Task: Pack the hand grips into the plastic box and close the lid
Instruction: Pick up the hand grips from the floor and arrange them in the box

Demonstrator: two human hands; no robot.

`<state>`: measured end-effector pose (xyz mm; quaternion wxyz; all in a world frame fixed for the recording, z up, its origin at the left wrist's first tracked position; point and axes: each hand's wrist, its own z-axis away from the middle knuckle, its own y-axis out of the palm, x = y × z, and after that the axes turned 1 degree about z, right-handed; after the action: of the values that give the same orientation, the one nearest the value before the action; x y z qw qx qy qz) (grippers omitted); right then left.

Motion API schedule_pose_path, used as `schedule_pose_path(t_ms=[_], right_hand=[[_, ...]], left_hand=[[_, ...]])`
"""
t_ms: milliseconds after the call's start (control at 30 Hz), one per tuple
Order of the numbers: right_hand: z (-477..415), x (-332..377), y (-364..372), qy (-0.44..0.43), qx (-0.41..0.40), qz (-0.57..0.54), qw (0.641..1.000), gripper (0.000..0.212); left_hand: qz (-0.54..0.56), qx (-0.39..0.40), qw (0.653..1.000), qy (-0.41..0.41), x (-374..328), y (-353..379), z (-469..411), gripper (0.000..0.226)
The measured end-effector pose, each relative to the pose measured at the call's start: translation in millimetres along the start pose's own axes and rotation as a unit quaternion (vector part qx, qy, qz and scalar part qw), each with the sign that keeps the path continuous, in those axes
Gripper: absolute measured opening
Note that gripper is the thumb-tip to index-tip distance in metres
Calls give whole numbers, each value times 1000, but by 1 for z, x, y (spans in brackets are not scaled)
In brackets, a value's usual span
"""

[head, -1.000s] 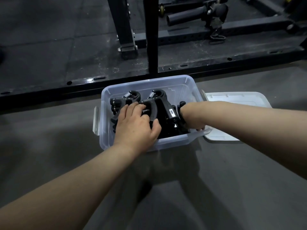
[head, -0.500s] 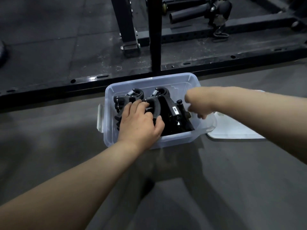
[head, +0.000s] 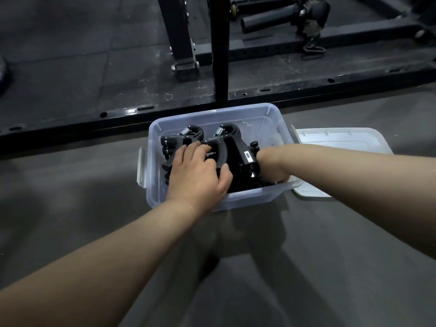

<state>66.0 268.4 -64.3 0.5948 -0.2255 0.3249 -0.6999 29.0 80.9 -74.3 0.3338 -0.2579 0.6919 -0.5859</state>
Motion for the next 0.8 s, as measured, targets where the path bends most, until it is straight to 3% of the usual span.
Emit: schedule_pose_path(t_ms=[100, 233, 300, 433, 567, 633, 733, 800], right_hand=[[-6, 2, 7, -16, 47, 33, 998, 29], [-11, 6, 18, -54, 49, 246, 967, 34], [-11, 9, 17, -51, 36, 284, 957, 35], [-13, 3, 8, 11, 20, 158, 987, 31], [-11, 10, 12, 38, 25, 94, 995, 35], [-7, 16, 15, 40, 23, 119, 992, 39], [-2, 15, 19, -33, 50, 247, 967, 40], [2, 16, 20, -8, 27, 172, 985, 36]], left_hand=[[1, -2, 1000, 0, 1, 1, 0, 60], [-2, -1, 1000, 1, 1, 1, -1, 59], [-2, -2, 1000, 0, 1, 2, 0, 59], [1, -10, 1000, -1, 1, 3, 0, 59], [0, -5, 1000, 0, 0, 2, 0, 59], [0, -2, 1000, 0, 0, 2, 0, 59], [0, -5, 1000, 1, 1, 1, 0, 59], [-1, -8, 1000, 1, 1, 1, 0, 59]])
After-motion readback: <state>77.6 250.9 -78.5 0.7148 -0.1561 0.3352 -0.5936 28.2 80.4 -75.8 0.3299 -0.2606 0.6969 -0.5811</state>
